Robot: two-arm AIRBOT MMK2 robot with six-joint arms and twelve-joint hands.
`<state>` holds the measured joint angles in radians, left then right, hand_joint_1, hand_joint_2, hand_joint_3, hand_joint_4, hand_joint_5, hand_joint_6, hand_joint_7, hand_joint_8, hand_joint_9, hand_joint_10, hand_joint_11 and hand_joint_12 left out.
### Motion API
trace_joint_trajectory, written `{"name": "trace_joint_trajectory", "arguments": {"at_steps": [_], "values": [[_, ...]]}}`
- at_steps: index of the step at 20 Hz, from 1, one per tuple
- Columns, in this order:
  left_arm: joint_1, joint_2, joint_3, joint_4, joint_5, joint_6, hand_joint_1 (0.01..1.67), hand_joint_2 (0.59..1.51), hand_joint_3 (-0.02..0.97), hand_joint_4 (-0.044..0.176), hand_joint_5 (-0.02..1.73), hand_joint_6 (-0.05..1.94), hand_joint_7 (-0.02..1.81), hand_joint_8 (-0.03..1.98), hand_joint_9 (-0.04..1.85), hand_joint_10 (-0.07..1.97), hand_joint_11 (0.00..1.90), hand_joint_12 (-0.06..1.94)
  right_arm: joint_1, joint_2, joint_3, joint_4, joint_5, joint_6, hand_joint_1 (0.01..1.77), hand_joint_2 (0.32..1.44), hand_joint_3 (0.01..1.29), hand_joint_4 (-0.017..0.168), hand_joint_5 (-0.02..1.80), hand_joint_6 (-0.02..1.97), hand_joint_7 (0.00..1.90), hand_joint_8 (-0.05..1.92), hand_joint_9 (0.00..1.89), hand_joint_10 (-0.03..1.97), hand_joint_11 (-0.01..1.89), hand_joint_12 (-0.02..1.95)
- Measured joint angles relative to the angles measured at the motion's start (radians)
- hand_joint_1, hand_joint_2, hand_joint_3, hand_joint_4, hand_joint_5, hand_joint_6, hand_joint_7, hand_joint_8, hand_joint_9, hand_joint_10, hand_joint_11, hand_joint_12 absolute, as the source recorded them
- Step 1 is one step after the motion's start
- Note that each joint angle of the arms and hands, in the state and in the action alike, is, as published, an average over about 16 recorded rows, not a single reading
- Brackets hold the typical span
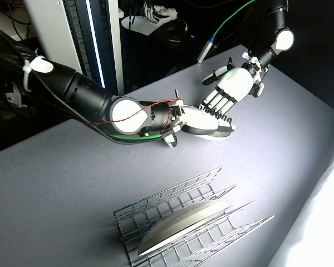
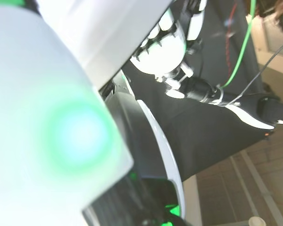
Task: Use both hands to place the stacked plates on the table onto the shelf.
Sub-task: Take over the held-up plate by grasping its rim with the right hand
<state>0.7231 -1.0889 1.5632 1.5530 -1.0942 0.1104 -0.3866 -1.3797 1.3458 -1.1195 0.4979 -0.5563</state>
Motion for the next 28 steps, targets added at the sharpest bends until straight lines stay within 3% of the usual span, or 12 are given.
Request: {"name": "trace_joint_trajectory", "arguments": {"at_steps": [20,28], "values": [[0.001,0.0,0.001,-0.002,-0.001,0.001,0.01,1.116,0.015,-0.012,-0.02,-0.03,0.02,0.0,0.0,-0.01,0.01,-0.02,-0.031,-0.008,-0.028,0.022,-0.008,-0.009,0.94,0.84,0.03,0.004,0.02,0.01,0.01,0.02,0.02,0.0,0.02,0.02],[0.002,0.0,0.001,-0.003,-0.002,0.001,0.01,1.116,0.015,-0.012,-0.02,-0.03,0.02,0.0,0.0,-0.01,0.01,-0.02,-0.022,-0.007,-0.019,0.027,-0.02,-0.01,0.93,0.9,0.03,0.004,0.06,0.01,0.06,0.02,0.07,0.01,0.02,0.31]]}}
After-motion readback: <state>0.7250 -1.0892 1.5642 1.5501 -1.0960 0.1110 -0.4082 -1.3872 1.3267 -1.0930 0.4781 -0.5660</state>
